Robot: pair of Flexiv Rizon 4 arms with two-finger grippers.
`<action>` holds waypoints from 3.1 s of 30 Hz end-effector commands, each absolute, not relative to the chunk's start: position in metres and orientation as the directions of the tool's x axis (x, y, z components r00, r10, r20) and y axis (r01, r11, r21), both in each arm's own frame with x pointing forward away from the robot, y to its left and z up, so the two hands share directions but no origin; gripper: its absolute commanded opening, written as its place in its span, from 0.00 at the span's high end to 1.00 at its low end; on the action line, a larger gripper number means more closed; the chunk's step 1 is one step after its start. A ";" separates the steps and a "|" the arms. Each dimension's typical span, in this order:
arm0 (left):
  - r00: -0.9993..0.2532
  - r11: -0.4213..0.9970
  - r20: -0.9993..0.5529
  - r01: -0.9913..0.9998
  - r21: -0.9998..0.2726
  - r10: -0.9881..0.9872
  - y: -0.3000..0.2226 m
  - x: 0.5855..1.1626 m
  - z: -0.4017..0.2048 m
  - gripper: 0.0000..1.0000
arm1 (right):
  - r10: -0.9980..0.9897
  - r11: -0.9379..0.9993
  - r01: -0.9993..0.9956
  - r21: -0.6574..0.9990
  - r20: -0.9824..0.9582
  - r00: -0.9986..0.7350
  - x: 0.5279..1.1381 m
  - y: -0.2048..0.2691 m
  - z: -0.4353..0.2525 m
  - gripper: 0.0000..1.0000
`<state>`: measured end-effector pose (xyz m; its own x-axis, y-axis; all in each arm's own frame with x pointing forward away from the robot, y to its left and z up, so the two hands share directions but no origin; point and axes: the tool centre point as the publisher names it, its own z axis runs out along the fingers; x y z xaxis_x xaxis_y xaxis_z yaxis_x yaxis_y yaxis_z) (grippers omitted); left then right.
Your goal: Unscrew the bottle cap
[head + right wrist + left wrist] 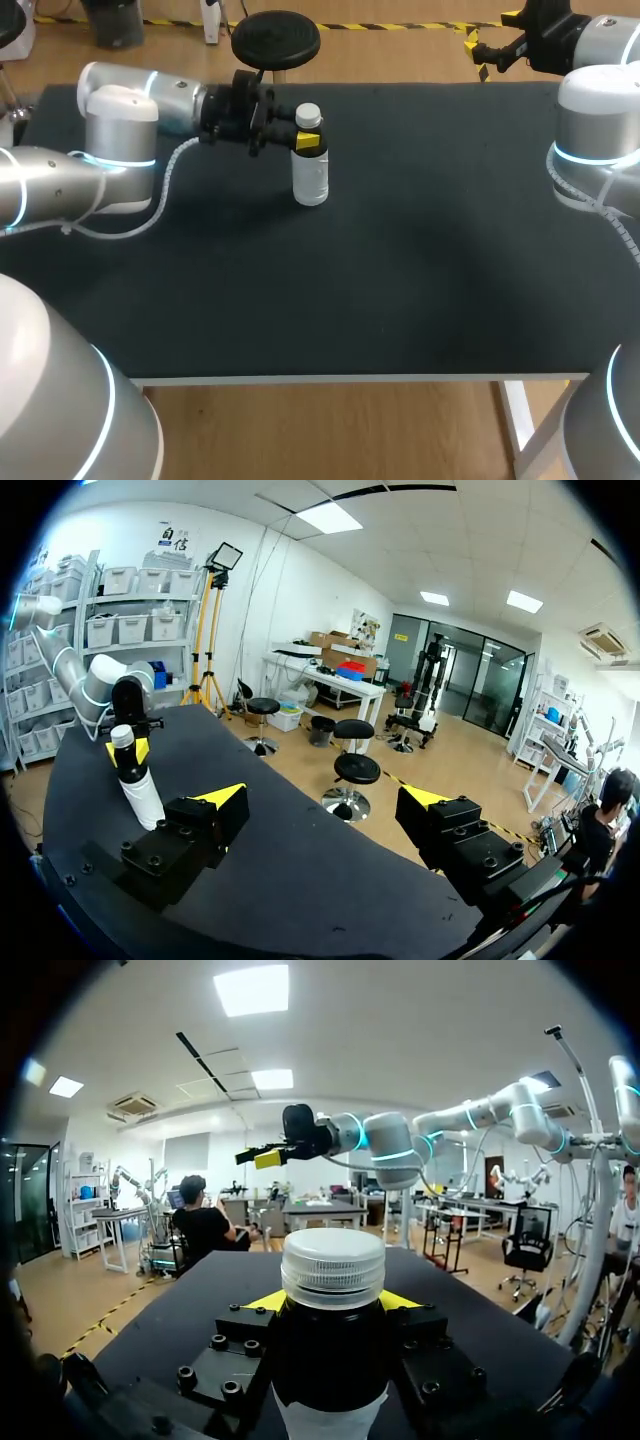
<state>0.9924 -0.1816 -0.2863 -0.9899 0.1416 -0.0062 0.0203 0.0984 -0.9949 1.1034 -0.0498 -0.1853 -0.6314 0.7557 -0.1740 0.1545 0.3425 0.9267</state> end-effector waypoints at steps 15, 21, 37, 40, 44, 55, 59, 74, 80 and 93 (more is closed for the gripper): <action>-0.988 0.101 -0.012 0.028 -0.995 0.151 -0.181 0.991 -0.284 1.00 | 0.755 0.344 0.156 0.926 -0.174 -0.632 1.104 -0.050 -0.185 0.00; -0.988 0.101 -0.012 0.028 -0.995 0.151 -0.181 0.991 -0.284 1.00 | 0.755 0.344 0.156 0.926 -0.174 -0.632 1.104 -0.050 -0.185 0.00; -0.988 0.101 -0.012 0.028 -0.995 0.151 -0.181 0.991 -0.284 1.00 | 0.633 0.350 0.097 0.932 -0.159 -0.757 1.114 -0.037 -0.187 0.00; -0.988 0.101 -0.012 0.028 -0.995 0.151 -0.181 0.991 -0.284 1.00 | 0.542 0.330 0.071 0.941 -0.128 -0.831 1.116 -0.032 -0.188 0.00; -0.988 0.101 -0.012 0.028 -0.995 0.151 -0.181 0.991 -0.284 1.00 | 0.428 0.308 0.041 0.951 -0.100 -0.898 1.115 -0.025 -0.189 0.00; -0.988 0.101 -0.012 0.028 -0.995 0.151 -0.181 0.991 -0.284 1.00 | 0.125 0.292 -0.018 0.956 -0.057 -0.991 1.100 0.012 -0.203 0.00; -0.988 0.101 -0.012 0.028 -0.995 0.151 -0.181 0.991 -0.284 1.00 | 0.080 0.281 -0.018 0.960 -0.042 -0.996 1.089 0.028 -0.205 0.00; -0.988 0.101 -0.012 0.028 -0.995 0.151 -0.181 0.991 -0.284 1.00 | -0.017 0.265 -0.005 0.964 -0.001 -1.000 1.053 0.073 -0.218 0.00; -0.988 0.101 -0.012 0.028 -0.995 0.151 -0.181 0.991 -0.284 1.00 | 0.011 0.287 0.003 0.958 0.000 -1.000 1.045 0.094 -0.225 0.00; -0.988 0.101 -0.012 0.028 -0.995 0.151 -0.181 0.991 -0.284 1.00 | 0.054 0.300 0.014 0.954 -0.002 -0.999 1.030 0.146 -0.228 0.00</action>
<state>0.9911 -0.1813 -0.2845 -0.9887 0.1491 -0.0126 0.0276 0.0994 -0.9947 1.0343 0.1360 -0.2276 -0.9997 0.0253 0.0062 0.0135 0.2972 0.9547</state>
